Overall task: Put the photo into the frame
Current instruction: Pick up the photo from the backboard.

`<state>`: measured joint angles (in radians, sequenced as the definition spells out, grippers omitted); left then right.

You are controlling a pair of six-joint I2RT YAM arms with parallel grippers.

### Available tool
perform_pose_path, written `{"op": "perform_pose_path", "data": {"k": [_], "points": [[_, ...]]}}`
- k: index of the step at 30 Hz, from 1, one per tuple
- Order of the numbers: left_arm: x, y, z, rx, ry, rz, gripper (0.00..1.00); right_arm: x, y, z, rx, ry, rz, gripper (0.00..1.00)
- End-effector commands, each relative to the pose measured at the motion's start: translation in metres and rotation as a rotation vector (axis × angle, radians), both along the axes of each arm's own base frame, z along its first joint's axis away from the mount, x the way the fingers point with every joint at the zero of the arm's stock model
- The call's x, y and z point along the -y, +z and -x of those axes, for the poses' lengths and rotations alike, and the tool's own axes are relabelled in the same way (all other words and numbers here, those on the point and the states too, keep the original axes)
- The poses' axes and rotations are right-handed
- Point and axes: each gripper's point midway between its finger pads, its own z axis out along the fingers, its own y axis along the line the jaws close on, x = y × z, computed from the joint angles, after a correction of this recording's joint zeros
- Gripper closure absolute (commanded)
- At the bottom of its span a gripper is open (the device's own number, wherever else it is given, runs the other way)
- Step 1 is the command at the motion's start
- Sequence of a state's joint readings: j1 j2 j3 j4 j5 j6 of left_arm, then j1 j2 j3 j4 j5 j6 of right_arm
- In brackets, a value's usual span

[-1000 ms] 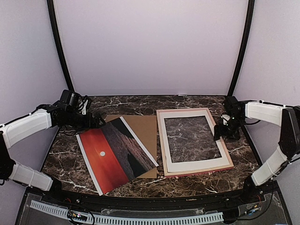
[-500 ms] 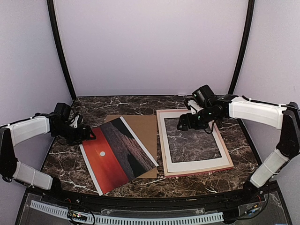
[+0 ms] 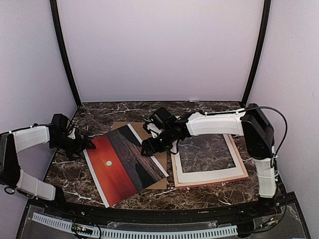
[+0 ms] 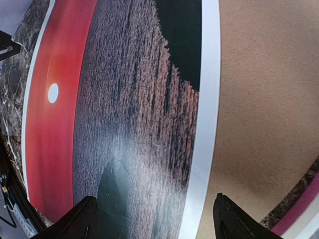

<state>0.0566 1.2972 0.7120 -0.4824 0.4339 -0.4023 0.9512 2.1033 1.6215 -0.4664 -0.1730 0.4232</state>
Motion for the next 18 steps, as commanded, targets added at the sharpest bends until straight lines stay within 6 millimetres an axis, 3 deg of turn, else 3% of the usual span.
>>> {"op": "perform_pose_path", "data": {"k": [1, 11, 18], "points": [[0.001, -0.010, 0.015, -0.057, 0.069, 0.055, 0.01, -0.014, -0.005, -0.003, -0.021, -0.008, -0.003, 0.20], [0.001, -0.026, 0.035, -0.119, 0.165, 0.090, 0.01, -0.016, -0.037, 0.005, -0.091, -0.007, 0.017, 0.21], [0.009, -0.034, 0.044, -0.122, 0.186, 0.154, 0.03, -0.016, -0.044, 0.007, -0.113, -0.007, 0.016, 0.22]]}}
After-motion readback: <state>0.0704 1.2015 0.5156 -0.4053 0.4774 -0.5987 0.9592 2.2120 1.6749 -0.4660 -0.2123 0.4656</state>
